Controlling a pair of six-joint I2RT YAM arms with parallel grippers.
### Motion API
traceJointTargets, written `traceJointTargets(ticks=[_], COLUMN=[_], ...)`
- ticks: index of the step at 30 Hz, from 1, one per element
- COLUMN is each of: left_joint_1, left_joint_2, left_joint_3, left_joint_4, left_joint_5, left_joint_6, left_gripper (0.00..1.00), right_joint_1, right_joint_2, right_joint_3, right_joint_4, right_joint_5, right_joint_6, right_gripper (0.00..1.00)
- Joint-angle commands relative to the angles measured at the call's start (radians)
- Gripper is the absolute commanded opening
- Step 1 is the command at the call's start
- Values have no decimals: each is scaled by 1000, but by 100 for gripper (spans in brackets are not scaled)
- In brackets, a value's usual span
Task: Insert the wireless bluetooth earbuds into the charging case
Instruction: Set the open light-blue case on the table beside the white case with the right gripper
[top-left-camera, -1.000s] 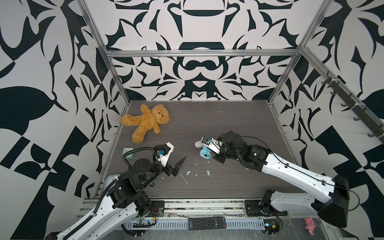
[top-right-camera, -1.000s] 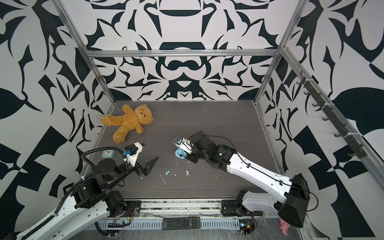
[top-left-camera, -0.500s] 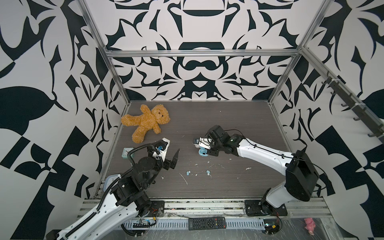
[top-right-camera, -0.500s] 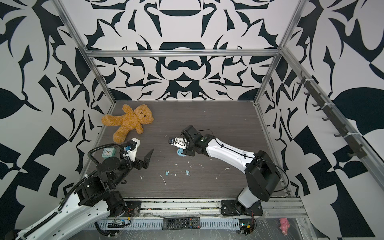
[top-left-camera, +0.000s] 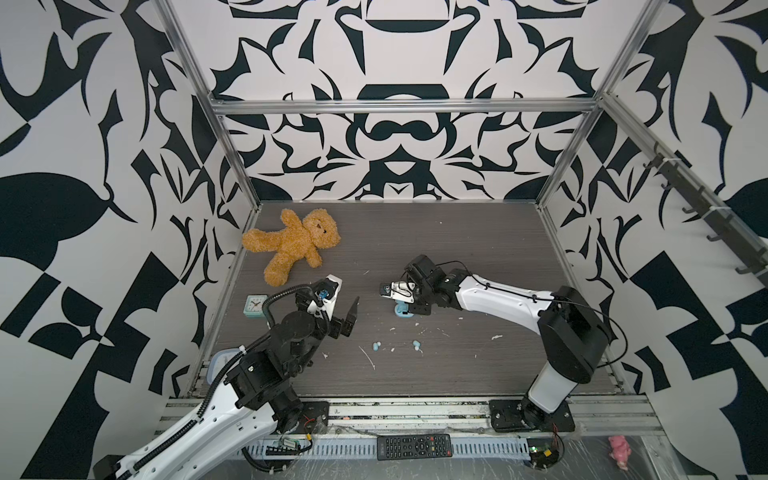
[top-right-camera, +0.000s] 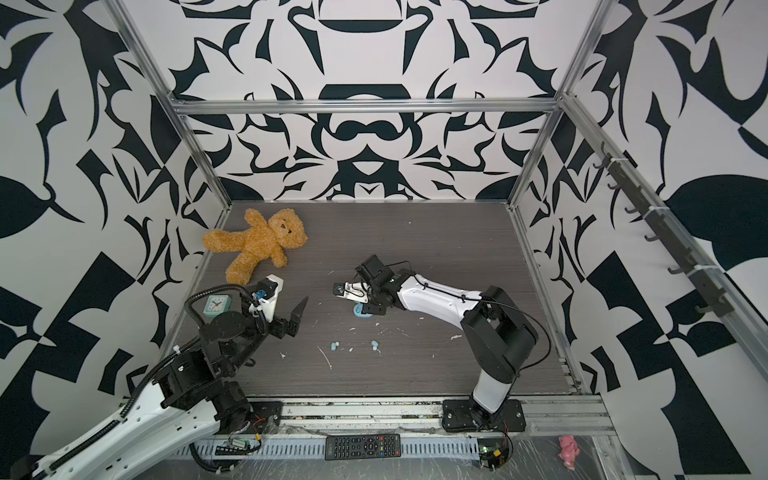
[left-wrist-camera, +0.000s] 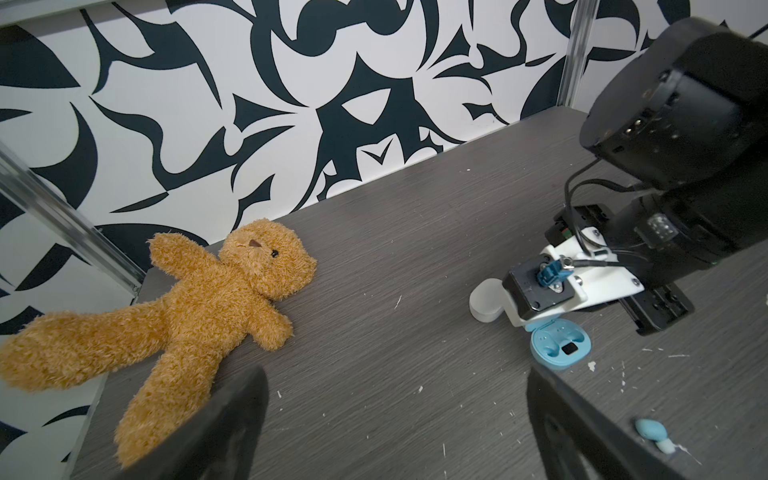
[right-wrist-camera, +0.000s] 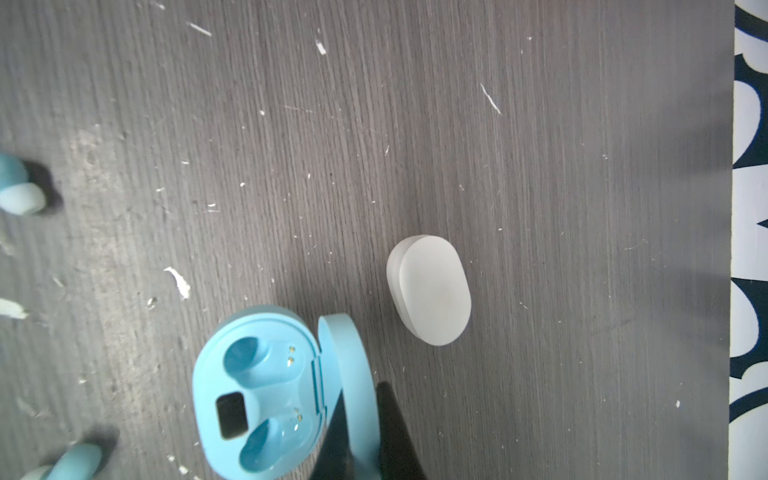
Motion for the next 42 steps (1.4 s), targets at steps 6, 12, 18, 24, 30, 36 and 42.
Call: traceJointTargets(ticks=[6, 12, 18, 24, 30, 36, 42], left_joint_1=[4, 3, 4, 4, 4, 3, 4], left_joint_2=[4, 5, 10, 10, 11, 11, 11], left_joint_3=[19, 18, 19, 17, 18, 19, 17], left_joint_4=[-13, -10, -8, -8, -8, -8, -10], left_joint_5=[-22, -28, -24, -25, -22, -22, -18], left_joint_6=[-5, -1, 0, 0, 2, 2, 2], left_gripper=[99, 99, 99, 99, 99, 99, 99], right_joint_1=[2, 4, 5, 12, 14, 19, 20], right_joint_2=[42, 69, 93, 112, 124, 123, 128], right_joint_3=[57, 61, 71, 85, 94, 97, 102], right_joint_4=[38, 36, 35, 28, 16, 11, -1], right_joint_5=[29, 37, 42, 51, 52, 41, 28], right_joint_6=[6, 10, 22, 28, 28, 35, 39], right_gripper=[0, 0, 0, 0, 0, 3, 14])
